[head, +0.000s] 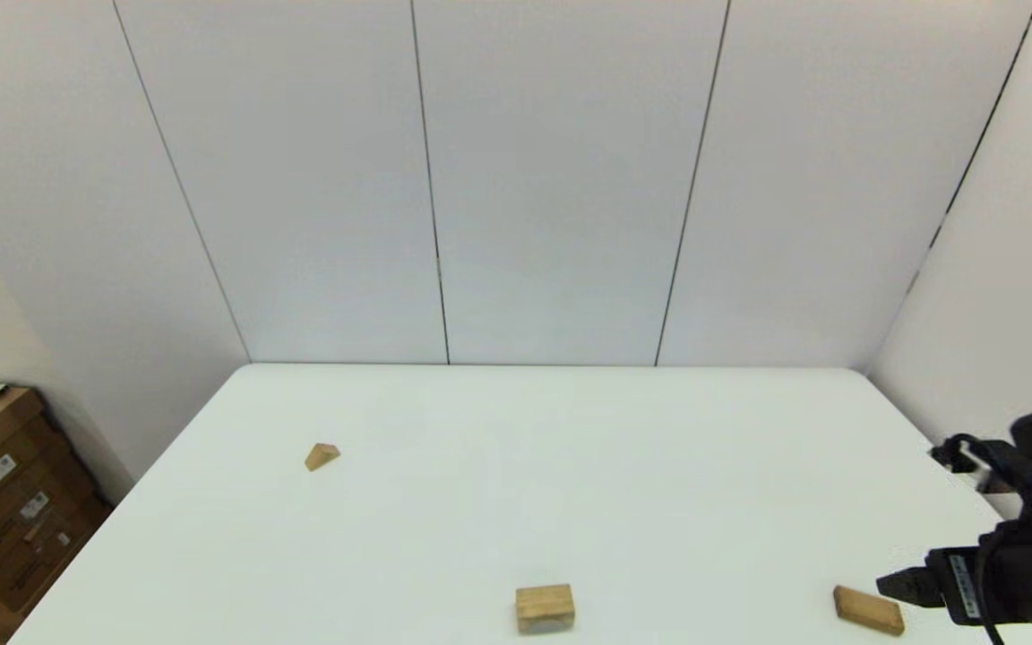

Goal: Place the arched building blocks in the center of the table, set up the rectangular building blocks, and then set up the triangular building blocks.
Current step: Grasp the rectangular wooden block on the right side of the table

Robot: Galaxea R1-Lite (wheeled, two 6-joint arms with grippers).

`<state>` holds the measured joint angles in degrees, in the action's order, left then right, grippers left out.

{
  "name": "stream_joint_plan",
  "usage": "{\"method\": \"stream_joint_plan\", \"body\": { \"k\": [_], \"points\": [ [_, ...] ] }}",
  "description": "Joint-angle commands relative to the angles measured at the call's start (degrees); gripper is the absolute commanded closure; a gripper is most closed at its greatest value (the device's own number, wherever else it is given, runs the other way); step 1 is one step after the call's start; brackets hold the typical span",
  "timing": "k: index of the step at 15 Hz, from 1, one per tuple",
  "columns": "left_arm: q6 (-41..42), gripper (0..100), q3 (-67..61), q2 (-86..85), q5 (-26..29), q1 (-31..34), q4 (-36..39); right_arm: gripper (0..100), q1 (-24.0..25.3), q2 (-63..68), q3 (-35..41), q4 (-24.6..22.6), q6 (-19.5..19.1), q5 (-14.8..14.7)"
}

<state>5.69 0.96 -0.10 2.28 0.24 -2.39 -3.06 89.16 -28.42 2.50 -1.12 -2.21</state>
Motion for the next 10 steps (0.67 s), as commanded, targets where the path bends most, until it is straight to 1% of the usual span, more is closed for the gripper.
{"method": "stream_joint_plan", "body": {
  "k": [1,2,4,7,10],
  "points": [
    [0.20,0,0.00,0.10,0.01,0.02,-0.07,0,-0.63,15.34,-3.49,0.14,2.35,-0.69],
    [0.20,0,0.00,0.10,0.01,0.02,0.02,0,-0.63,16.66,-3.58,-0.21,3.58,-0.78],
    [0.20,0,0.00,0.10,-0.08,0.02,0.02,0,-0.54,17.10,-4.10,0.14,4.37,-0.34],
    [0.20,0,0.00,0.10,-0.08,0.02,0.02,0,-0.02,18.15,-5.25,0.40,8.59,-0.25],
    [0.37,0,0.00,0.10,-0.08,0.02,0.02,0,-0.02,20.53,-5.77,-0.21,10.44,-0.25]
  ]
}}
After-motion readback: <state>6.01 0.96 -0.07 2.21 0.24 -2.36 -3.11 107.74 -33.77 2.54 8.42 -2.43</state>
